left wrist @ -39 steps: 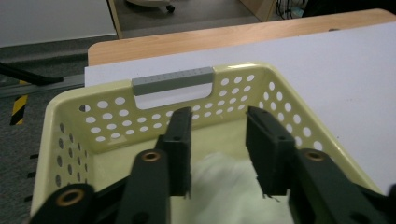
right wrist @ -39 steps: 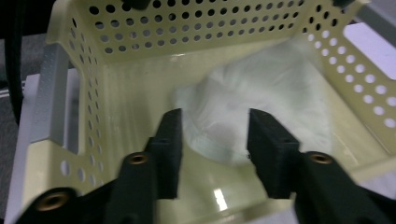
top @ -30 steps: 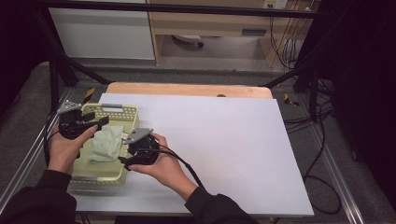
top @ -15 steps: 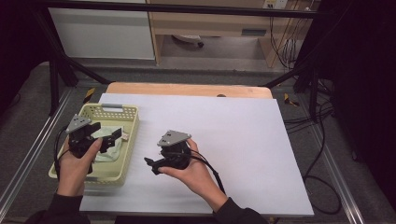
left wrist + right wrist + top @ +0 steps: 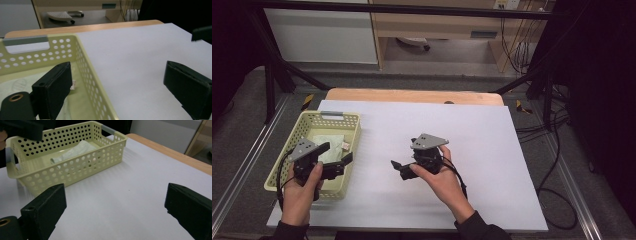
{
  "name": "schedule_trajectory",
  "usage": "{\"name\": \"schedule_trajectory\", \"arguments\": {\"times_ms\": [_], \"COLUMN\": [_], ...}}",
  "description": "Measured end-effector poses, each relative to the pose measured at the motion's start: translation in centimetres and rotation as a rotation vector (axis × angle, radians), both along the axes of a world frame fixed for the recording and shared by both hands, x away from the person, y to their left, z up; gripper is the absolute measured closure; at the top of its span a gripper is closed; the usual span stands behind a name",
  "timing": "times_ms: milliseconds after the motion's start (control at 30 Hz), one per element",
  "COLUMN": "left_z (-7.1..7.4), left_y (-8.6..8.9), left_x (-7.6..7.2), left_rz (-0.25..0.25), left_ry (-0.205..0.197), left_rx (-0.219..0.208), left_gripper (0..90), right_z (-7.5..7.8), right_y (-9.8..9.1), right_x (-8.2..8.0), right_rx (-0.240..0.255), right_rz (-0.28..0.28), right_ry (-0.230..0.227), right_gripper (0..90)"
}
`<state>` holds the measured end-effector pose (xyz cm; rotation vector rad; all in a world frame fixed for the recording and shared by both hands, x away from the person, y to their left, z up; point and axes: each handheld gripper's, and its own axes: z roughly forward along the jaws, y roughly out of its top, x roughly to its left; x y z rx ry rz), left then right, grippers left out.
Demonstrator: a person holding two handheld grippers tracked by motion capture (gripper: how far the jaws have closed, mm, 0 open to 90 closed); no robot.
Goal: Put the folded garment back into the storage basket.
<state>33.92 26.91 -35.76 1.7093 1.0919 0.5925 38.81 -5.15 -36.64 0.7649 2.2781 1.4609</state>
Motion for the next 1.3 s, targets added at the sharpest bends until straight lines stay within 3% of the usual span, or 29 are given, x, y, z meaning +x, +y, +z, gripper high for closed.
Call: {"name": "schedule_trajectory", "arguments": {"times_ms": [100,267,433,700,1300], "left_z": [-0.5,-1.6,-2.2,-3.1,-3.2], "left_y": [-0.6,-0.9,-0.7,-0.2,0.4], "left_x": [-0.7,-1.2,-1.2,-0.9,-0.9], "left_rz": [-0.005,-0.024,-0.012,0.000,0.015], "left_ry": [-0.015,-0.006,-0.016,0.007,0.020], "left_rx": [-0.002,-0.017,-0.019,-0.033,-0.043], "left_gripper": [8.2,7.0,7.4,7.4,8.0], "right_z": [0.1,0.4,0.4,1.0,3.0], "right_y": [-1.3,-2.9,-3.9,-5.9,-11.7], "right_x": [0.4,0.8,1.1,1.5,1.1], "right_rx": [-0.015,-0.012,0.005,0.027,0.087], "right_rz": [-0.025,-0.060,-0.082,-0.145,-0.260], "right_ry": [-0.002,0.002,-0.008,-0.031,-0.055], "right_gripper": [4.5,4.8,3.1,3.2,2.2]}}
